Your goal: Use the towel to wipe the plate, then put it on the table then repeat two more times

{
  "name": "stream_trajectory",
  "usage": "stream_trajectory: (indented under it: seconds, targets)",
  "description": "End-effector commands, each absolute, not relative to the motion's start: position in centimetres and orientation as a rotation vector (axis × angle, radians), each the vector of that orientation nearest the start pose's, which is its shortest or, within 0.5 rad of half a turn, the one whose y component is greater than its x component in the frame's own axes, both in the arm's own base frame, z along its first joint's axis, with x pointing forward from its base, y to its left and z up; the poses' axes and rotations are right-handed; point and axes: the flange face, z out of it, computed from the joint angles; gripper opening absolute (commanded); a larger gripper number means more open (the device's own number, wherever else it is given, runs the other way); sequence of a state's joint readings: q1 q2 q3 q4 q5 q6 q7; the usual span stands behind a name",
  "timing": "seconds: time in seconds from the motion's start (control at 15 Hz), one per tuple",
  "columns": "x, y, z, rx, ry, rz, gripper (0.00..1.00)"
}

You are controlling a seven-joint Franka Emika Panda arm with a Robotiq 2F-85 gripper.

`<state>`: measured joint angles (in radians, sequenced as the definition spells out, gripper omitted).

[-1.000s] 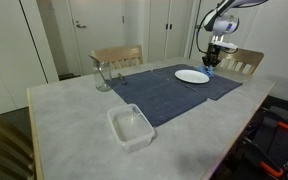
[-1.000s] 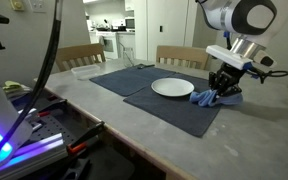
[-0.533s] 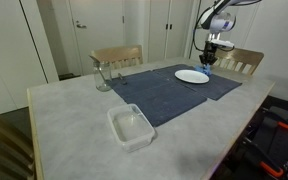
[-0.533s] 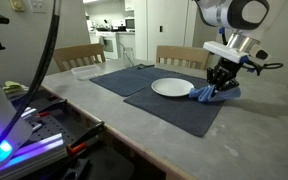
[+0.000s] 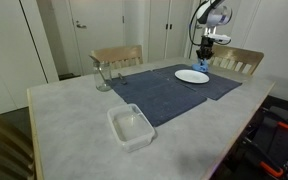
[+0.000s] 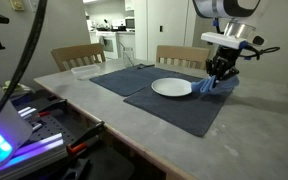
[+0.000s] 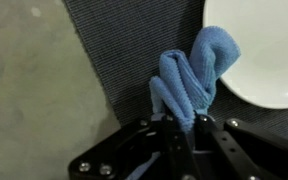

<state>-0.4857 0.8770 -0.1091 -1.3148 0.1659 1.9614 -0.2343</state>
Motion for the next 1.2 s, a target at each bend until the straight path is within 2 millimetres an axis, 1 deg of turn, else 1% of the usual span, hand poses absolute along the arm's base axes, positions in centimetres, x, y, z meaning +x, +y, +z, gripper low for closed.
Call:
stream_trajectory:
  seconds: [0.0, 0.27, 0.47, 0.8, 1.13]
  targets:
    - [61.0, -36.8, 21.4, -2.962, 0.603, 0.280, 0.03]
    - [61.2, -35.3, 22.6, -2.971, 0.564, 0.290, 0.03]
    - [61.3, -34.0, 23.0, -2.985, 0.526, 0.294, 0.03]
    - [60.8, -31.4, 22.8, -3.000, 0.510, 0.346, 0.03]
    - [59.9, -28.9, 21.8, -2.972, 0.536, 0.420, 0.03]
